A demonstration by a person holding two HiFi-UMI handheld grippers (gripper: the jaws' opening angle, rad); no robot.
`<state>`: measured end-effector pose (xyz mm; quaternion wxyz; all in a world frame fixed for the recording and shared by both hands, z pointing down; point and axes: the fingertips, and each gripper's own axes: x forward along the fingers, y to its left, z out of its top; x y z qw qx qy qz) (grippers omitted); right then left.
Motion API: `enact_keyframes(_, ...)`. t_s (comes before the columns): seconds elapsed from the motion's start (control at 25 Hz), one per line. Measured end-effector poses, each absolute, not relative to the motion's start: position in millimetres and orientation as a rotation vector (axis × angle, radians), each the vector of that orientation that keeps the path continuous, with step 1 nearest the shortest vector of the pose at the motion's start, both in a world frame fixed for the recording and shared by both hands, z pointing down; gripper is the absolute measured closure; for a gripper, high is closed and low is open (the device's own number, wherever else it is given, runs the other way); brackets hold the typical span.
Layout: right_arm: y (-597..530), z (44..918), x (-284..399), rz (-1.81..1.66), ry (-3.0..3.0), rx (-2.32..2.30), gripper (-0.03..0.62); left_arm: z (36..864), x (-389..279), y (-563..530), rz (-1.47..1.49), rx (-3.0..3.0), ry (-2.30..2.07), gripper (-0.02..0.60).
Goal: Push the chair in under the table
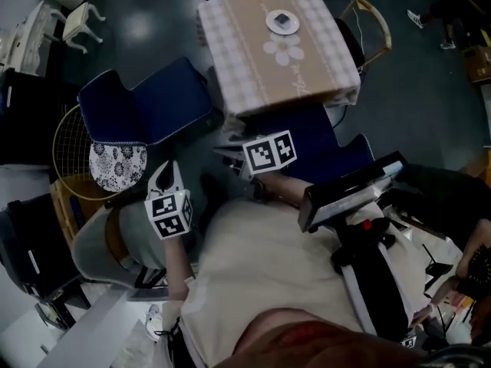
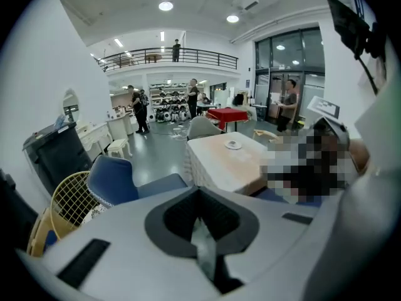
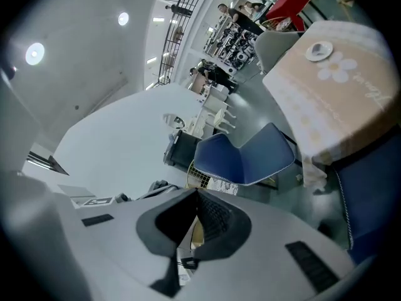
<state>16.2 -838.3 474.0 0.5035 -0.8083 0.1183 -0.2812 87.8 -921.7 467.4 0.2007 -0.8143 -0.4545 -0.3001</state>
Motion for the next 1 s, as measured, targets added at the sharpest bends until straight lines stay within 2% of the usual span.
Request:
enact_keyframes(0.48, -818.6, 454.9, 61.5, -0.449, 0.117, -1.980, 0.583, 467.6, 150.8, -882.6, -0.762, -2.102, -1.511, 0.574)
enact_keyframes(1.0, -837.5, 463.9, 116.8, -0.477, -0.054, -1.993, 0.582, 468.0, 243.4, -894.1, -0.699, -2.047, -1.615, 0.574)
